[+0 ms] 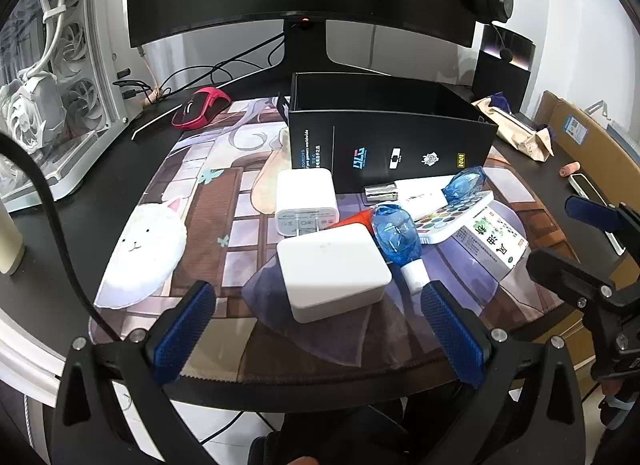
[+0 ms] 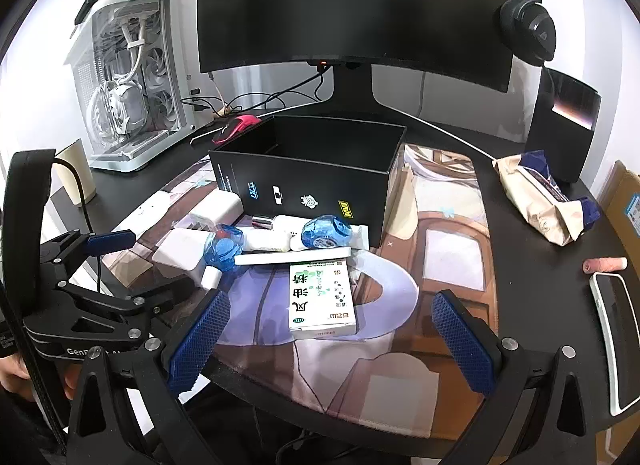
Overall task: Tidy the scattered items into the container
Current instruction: 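Move the right gripper toward the white-green medicine box while the left gripper approaches the white square box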
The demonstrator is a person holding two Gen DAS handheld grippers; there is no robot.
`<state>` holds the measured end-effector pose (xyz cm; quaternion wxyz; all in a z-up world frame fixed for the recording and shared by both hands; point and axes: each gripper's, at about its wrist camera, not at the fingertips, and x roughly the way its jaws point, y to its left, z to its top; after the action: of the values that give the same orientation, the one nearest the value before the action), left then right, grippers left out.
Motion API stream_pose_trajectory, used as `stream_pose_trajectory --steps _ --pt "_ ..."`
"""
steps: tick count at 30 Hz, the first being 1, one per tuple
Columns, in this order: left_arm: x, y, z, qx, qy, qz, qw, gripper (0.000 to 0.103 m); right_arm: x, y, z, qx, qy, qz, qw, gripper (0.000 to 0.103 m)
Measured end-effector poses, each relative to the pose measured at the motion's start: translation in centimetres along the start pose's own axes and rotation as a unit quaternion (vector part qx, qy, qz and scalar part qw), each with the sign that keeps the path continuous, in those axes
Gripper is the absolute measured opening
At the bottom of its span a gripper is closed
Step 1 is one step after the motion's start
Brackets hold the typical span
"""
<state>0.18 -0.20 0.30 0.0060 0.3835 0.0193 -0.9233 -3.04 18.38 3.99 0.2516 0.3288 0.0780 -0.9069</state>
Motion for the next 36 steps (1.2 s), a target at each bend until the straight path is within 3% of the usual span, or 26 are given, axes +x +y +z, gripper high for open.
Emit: stream_pose_trajectory --steps 11,17,20,36 --pt "0.2 -0.3 -0.1 0.023 0.002 0.004 0.9997 0.103 0.2 -0.3 0.1 0.017 0.000 0.051 0.999 0.103" --pt "-0.1 0.6 0.3 0.014 -0.023 -0.001 0.9996 0.103 0.0 -0.2 0.2 0.006 -0.007 0.046 0.999 0.103" --pt "0.3 1.0 0.4 0.014 -0.009 -0.017 0.9997 0.103 0.2 -0.4 0.1 0.003 -0.008 0.037 0.999 0.103" --pt "1.3 0.6 0.0 0.034 0.020 -0.021 0.9990 0.103 3.8 -1.2 -0.8 0.019 0.043 0.035 0.998 0.103"
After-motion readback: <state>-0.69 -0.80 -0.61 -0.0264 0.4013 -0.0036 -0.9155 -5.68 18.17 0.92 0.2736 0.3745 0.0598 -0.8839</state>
